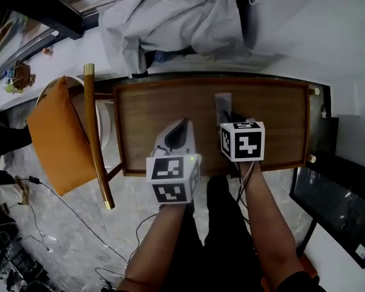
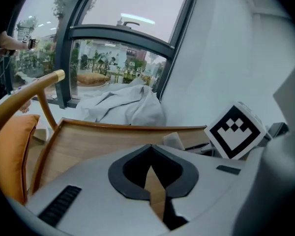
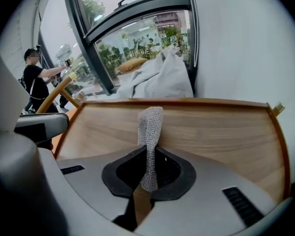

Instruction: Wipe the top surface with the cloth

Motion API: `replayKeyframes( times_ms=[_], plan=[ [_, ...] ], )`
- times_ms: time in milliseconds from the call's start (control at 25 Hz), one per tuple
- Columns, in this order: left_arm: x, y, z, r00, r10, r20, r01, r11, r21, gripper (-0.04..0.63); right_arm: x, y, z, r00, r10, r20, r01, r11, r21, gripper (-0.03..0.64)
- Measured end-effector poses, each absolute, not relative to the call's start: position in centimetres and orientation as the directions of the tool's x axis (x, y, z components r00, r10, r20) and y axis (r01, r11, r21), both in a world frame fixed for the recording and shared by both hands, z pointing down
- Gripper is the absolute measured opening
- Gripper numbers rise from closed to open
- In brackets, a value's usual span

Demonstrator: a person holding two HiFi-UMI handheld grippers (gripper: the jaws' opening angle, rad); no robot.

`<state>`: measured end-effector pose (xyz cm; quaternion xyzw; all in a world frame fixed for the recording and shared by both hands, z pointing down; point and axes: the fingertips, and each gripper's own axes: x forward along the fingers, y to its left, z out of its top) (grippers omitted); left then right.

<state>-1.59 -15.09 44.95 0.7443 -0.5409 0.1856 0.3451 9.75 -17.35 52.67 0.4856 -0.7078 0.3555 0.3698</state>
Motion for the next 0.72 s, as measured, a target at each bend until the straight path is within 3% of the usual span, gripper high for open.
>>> replayKeyframes(
  times_ms=[720],
  plan=[
    [17.6, -17.4, 46.5, 0.481, -0.591, 0.648, -0.877, -0.335, 0.345, 0.011, 29.0, -18.0, 51.5, -0.11, -0.45, 0.886, -0.99, 0.129, -0.057, 0.037]
  ],
)
